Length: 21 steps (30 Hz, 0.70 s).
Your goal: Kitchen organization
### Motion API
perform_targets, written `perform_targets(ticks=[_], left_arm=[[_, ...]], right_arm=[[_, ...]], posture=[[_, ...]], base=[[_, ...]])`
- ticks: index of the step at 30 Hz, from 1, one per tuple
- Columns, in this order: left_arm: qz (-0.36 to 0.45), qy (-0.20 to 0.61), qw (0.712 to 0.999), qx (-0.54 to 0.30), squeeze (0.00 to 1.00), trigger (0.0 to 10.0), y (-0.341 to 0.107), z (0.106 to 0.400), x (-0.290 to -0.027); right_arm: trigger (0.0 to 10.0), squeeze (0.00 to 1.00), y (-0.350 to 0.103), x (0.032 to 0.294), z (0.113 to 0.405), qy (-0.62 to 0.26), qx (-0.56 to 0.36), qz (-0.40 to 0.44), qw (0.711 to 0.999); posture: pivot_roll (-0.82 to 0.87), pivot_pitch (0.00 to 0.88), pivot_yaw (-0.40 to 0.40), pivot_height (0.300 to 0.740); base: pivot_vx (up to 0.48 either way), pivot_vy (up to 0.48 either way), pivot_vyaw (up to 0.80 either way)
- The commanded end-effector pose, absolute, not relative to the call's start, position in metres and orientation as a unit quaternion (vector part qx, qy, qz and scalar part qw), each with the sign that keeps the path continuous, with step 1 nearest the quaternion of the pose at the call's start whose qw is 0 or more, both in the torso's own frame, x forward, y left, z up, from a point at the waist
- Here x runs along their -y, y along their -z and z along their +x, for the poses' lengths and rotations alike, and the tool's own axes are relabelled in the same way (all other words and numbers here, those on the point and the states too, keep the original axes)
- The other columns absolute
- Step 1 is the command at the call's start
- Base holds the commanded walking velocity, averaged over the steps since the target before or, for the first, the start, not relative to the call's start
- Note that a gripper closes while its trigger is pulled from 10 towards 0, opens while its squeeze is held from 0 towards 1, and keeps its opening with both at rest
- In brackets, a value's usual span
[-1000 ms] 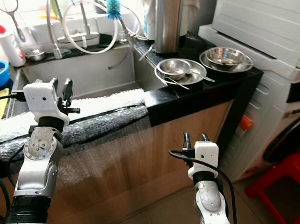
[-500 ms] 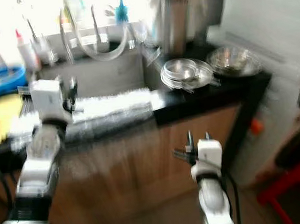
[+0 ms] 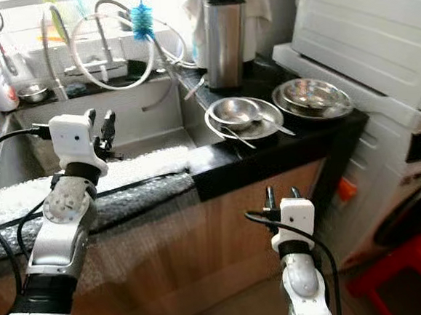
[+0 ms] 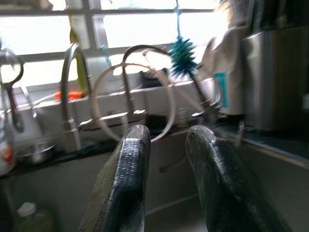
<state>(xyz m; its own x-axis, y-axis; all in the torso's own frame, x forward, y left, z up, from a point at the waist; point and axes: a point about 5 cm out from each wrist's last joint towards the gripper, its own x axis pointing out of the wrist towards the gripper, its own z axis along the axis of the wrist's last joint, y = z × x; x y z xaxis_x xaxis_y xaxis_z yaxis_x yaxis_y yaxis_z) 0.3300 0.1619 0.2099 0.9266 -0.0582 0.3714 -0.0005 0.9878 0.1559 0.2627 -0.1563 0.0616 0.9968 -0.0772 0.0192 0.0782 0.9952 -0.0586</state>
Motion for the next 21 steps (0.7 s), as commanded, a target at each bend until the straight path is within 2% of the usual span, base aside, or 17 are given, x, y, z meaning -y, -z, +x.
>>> perform_targets(ticks=[1, 21], left_arm=[[0.075, 0.017, 0.977, 0.197, 0.0, 10.0, -0.2138, 0.3306, -0.1596], [0.072, 0.03, 0.979, 0.188, 0.0, 10.0, -0.208, 0.3299, -0.1535]], right_arm=[[10.0, 0.0, -0.0657, 0.1589, 0.2653, 0.041, 0.013, -0.032, 0.999], [10.0, 0.0, -0.0673, 0.1605, 0.2649, 0.042, 0.015, -0.035, 0.998]], posture=[[-0.08, 0.011, -0.022, 0.74], [-0.09, 0.017, -0.025, 0.74]], base=[[0.0, 0.0, 0.0], [0.0, 0.0, 0.0]])
